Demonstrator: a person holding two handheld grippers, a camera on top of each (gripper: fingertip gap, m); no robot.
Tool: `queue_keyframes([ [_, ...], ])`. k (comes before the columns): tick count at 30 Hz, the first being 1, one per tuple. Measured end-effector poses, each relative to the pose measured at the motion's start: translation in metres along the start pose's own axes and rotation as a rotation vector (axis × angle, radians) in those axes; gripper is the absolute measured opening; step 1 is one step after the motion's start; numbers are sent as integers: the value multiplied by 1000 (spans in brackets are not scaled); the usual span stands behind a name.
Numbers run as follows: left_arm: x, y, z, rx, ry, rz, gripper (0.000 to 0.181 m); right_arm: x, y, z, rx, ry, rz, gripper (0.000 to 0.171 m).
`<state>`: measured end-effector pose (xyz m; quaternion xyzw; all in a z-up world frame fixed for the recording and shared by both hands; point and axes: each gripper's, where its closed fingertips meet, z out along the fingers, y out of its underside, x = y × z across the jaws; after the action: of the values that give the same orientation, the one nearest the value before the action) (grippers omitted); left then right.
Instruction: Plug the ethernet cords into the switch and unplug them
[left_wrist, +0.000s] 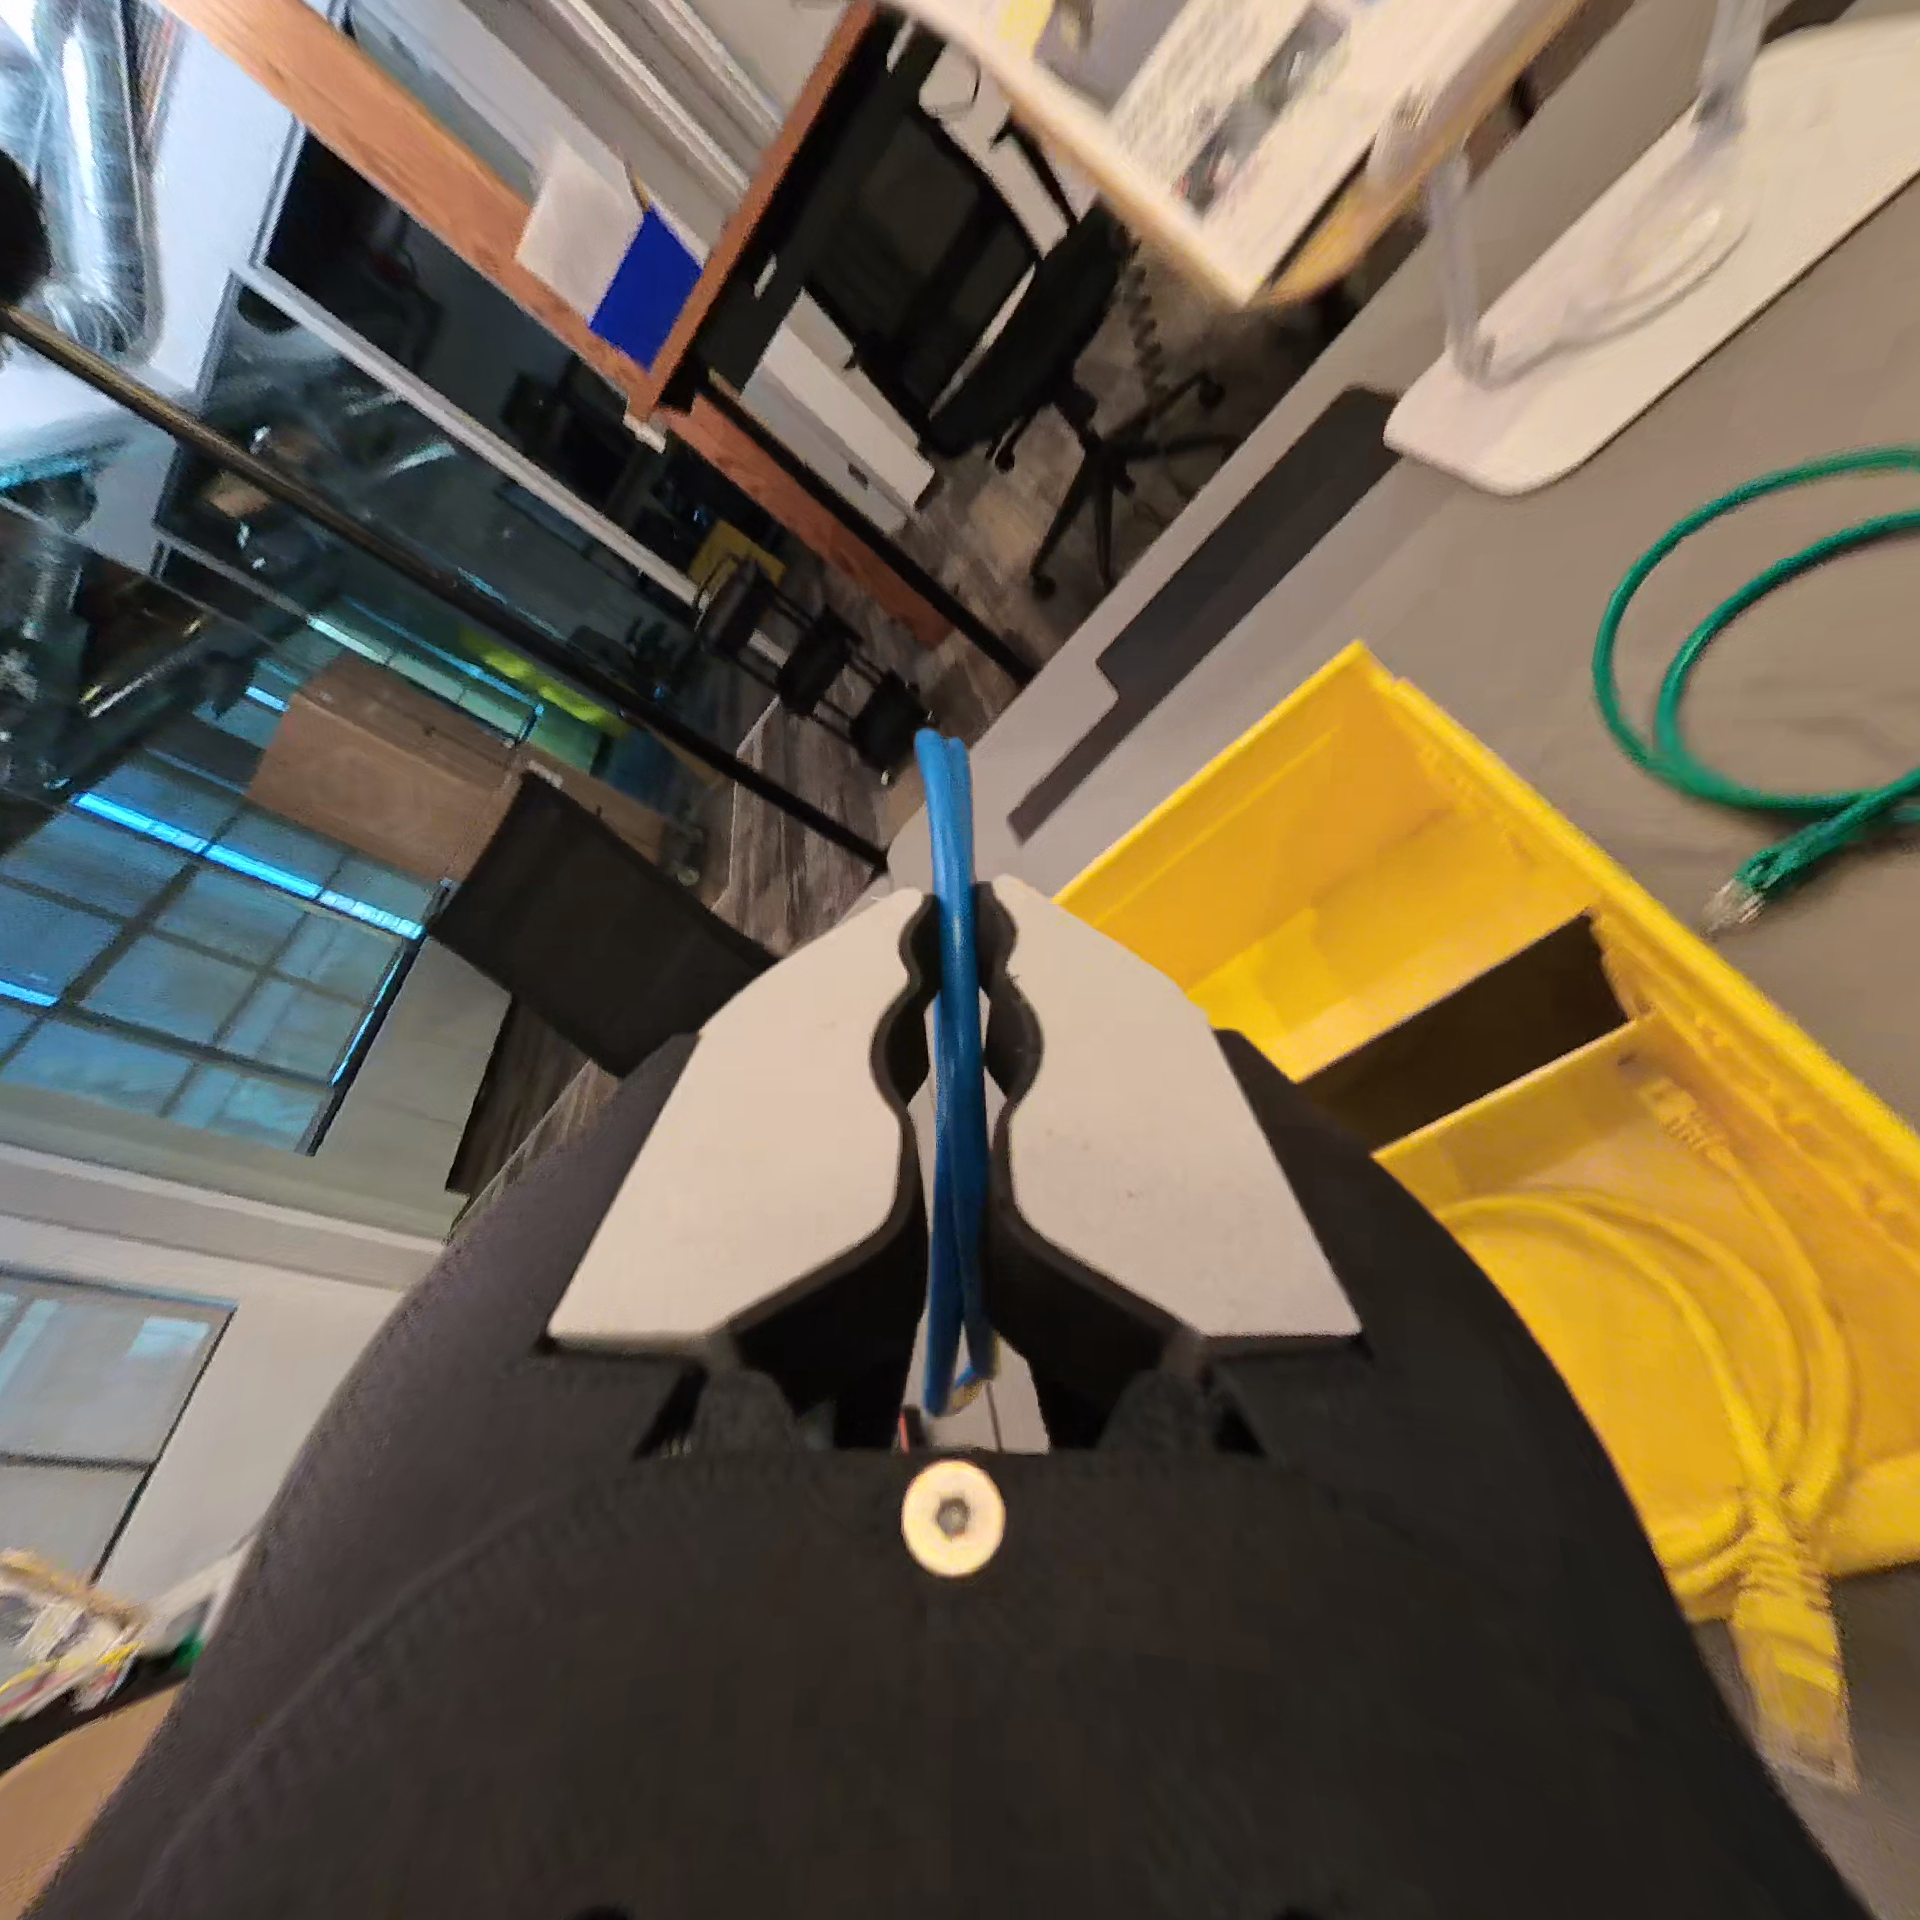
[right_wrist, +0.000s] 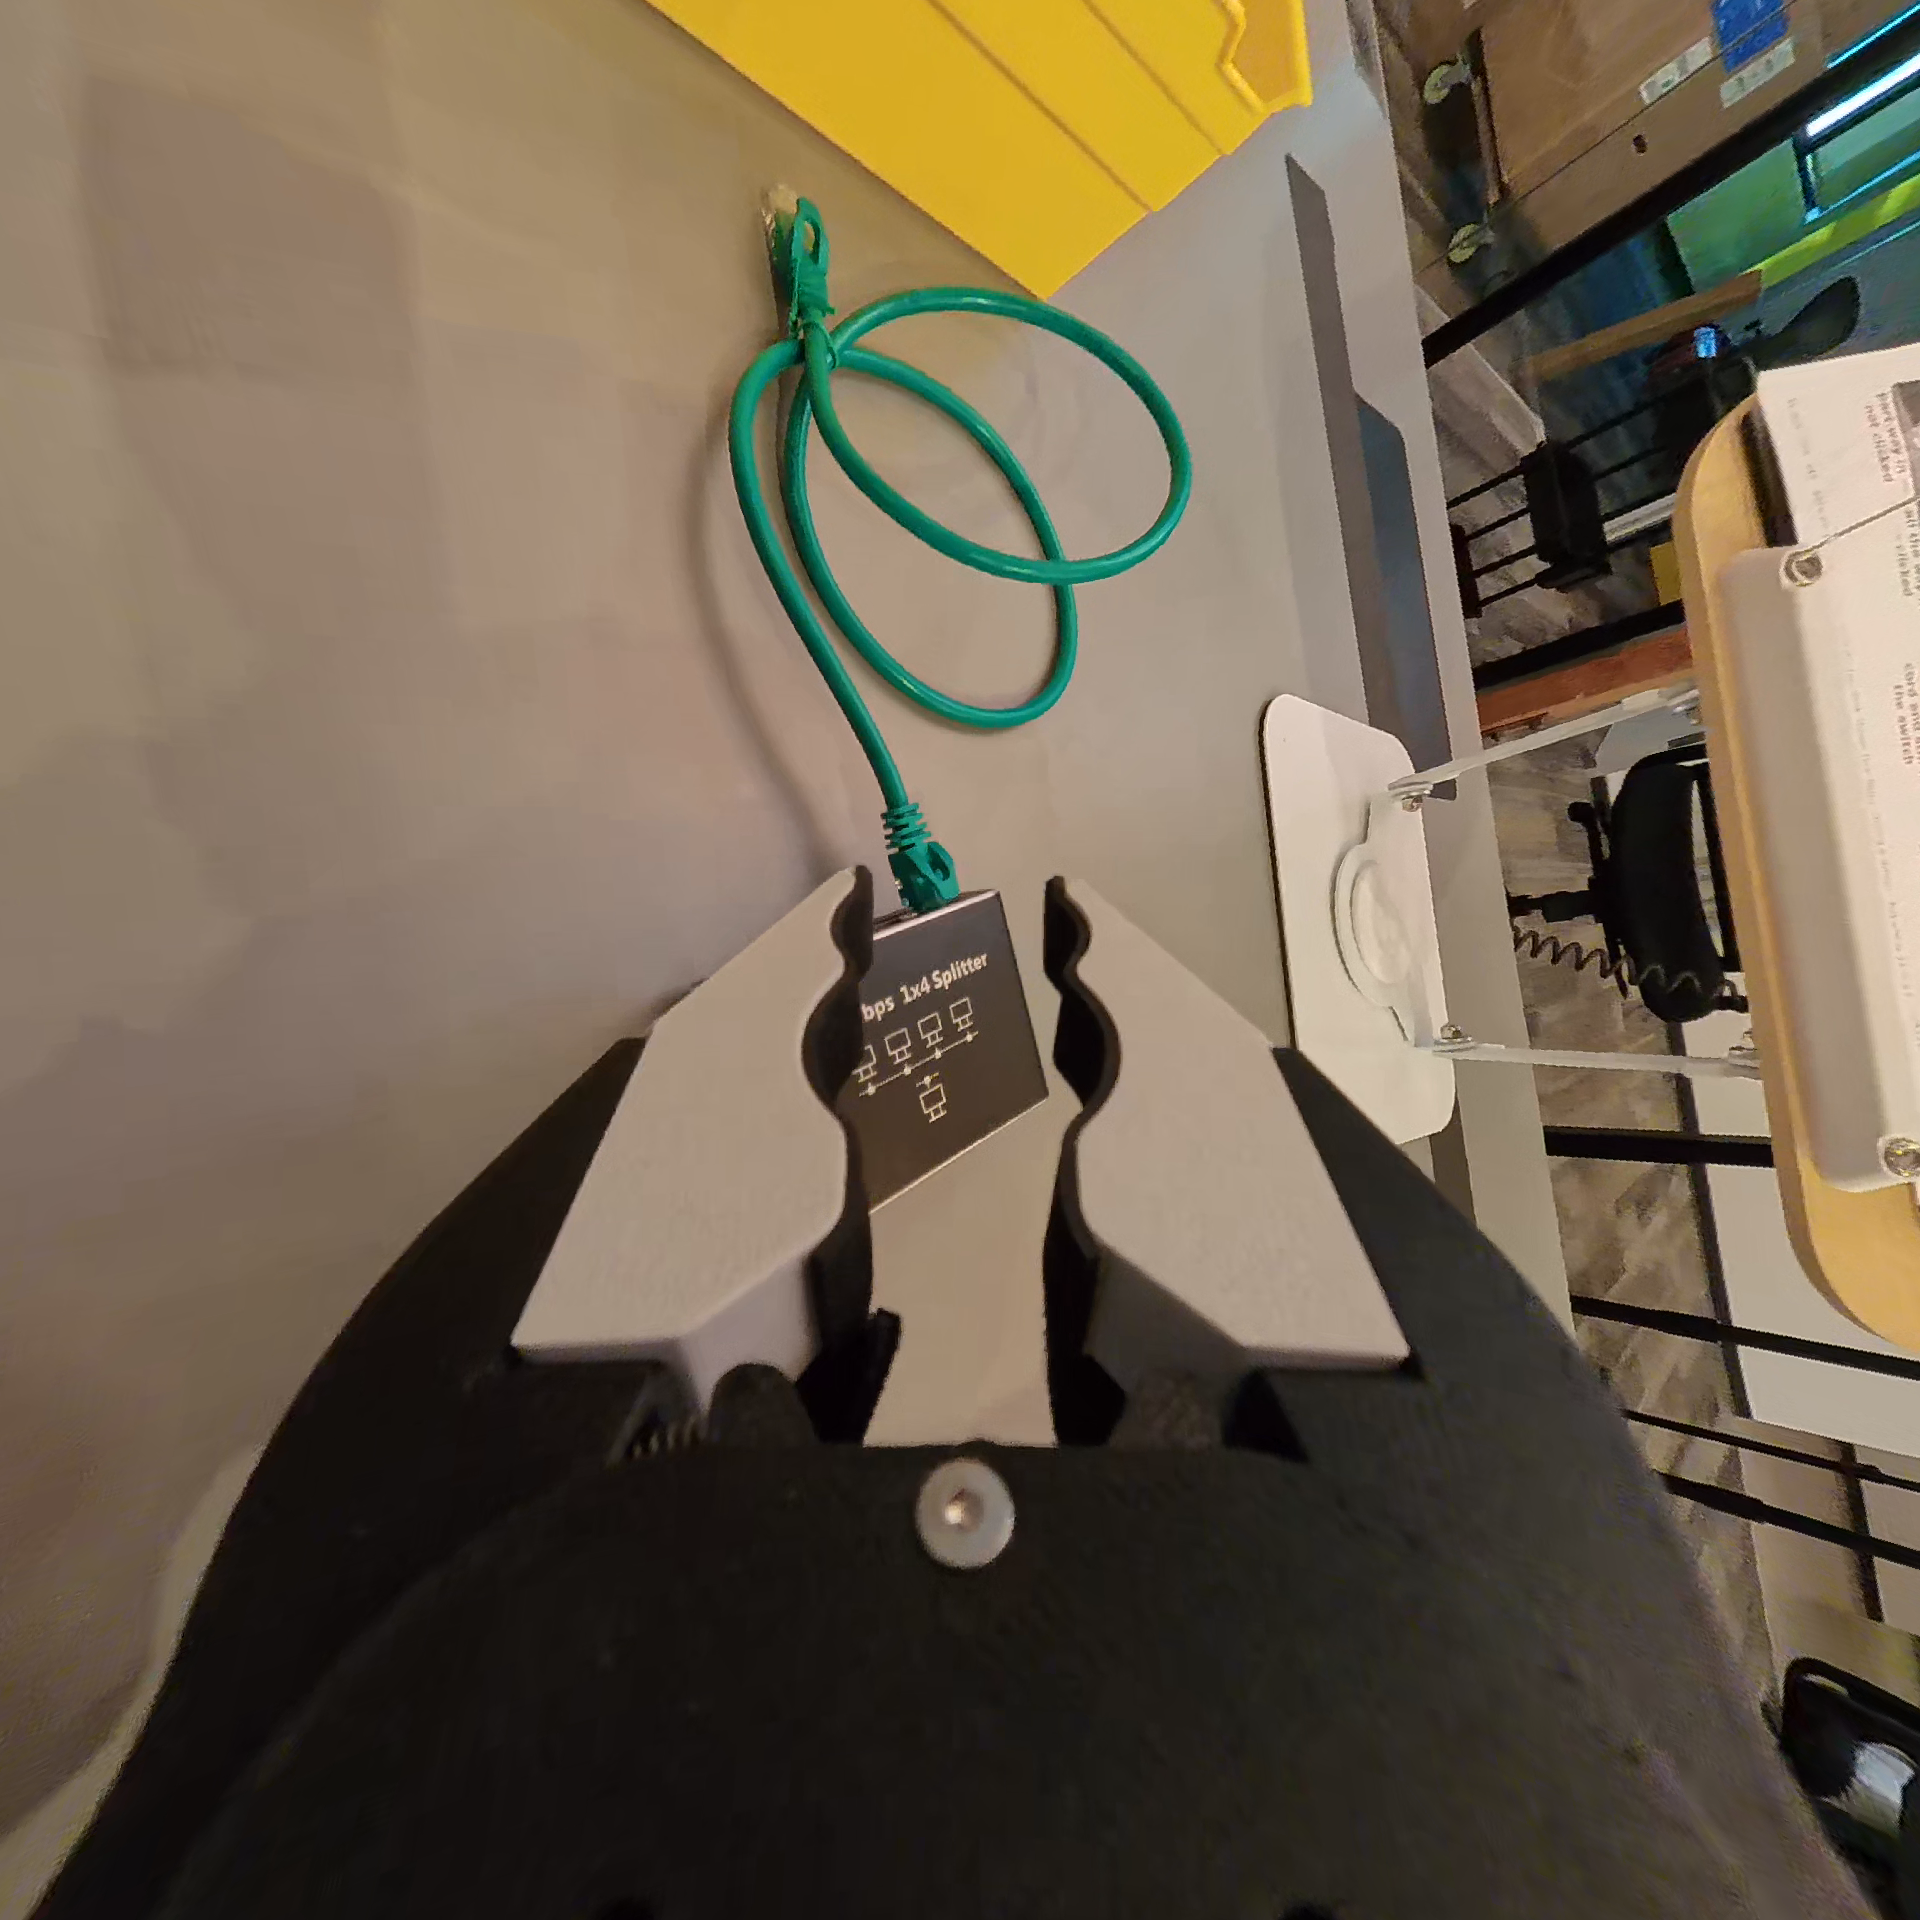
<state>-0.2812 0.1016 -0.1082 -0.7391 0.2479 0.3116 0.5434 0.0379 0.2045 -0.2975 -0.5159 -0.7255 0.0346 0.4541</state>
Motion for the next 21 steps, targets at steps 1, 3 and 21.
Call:
queue_keyframes([
  [1,1,-11,-2,37,14,-11,6,0,-2,0,6,2,3,30],
  [3,6,-38,-6,130,49,-37,6,1,-10,-2,37,2,24,30],
  [21,118,-230,-62,790,816,-320,5,20,-87,-47,582,-209,543,45],
])
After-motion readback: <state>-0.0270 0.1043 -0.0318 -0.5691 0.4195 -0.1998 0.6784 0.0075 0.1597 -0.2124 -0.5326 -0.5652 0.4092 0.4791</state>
